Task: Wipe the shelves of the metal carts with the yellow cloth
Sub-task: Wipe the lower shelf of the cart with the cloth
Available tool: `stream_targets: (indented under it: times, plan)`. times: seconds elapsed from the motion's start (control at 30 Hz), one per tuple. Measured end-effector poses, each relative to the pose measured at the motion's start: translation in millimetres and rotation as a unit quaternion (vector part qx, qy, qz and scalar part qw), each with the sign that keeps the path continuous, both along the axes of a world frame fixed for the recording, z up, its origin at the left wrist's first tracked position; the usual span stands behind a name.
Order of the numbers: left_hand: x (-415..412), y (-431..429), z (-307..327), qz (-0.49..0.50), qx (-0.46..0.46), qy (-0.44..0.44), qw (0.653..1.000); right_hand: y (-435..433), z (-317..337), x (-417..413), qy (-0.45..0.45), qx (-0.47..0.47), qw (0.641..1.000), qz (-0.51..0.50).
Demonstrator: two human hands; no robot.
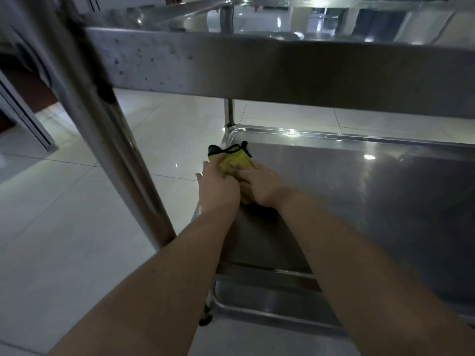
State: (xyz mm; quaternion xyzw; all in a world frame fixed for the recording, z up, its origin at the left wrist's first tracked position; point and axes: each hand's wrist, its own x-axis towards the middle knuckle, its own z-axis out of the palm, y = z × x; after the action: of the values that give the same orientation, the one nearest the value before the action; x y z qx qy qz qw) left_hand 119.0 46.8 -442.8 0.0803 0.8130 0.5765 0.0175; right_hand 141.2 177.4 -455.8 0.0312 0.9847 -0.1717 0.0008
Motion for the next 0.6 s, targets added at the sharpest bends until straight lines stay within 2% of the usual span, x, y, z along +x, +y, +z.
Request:
stream_targets:
  times: [0.1, 0.17, 0.23, 0.27, 0.3, 0.33, 0.37, 0.43, 0.5, 0.6]
  plan:
    - [15.6, -6.3, 8.4, -0.004, 0.014, -0.019, 1.000, -16.4, 0.7, 43.4, 0.009, 0.001, 0.995, 0.101]
    - [25.5, -9.2, 10.9, -0.012, -0.038, 0.000, 0.999, -23.6, 0.6, 72.5, -0.008, -0.050, 0.988, 0.145]
    - [29.1, -11.6, 6.6, -0.046, -0.175, 0.068, 0.981, -20.9, 9.0, 99.9, 0.006, -0.201, 0.976, 0.082]
    - [30.0, -11.9, 2.0, -0.080, -0.266, 0.118, 0.953, -12.3, 11.5, 110.8, 0.040, -0.256, 0.965, 0.027]
    - [31.6, -11.6, -3.0, -0.121, -0.349, 0.154, 0.916, -0.1, 12.3, 120.6, 0.069, -0.256, 0.964, -0.037]
    - [33.9, -10.6, -7.0, -0.155, -0.413, 0.165, 0.882, 13.9, 12.5, 130.2, 0.062, -0.193, 0.973, -0.106]
    - [35.9, -9.0, -9.7, -0.177, -0.458, 0.156, 0.857, 28.3, 10.9, 139.7, 0.019, -0.103, 0.980, -0.170]
    - [36.8, -4.8, -11.6, -0.189, -0.505, 0.117, 0.834, 48.5, 4.1, 156.8, -0.065, 0.018, 0.971, -0.230]
    - [32.6, -2.5, -10.6, -0.195, -0.521, 0.091, 0.826, 54.9, -2.5, 169.6, -0.075, 0.047, 0.971, -0.224]
    - [16.8, -0.7, -7.2, -0.199, -0.511, 0.089, 0.832, 54.6, -8.8, 186.2, -0.083, 0.072, 0.966, -0.236]
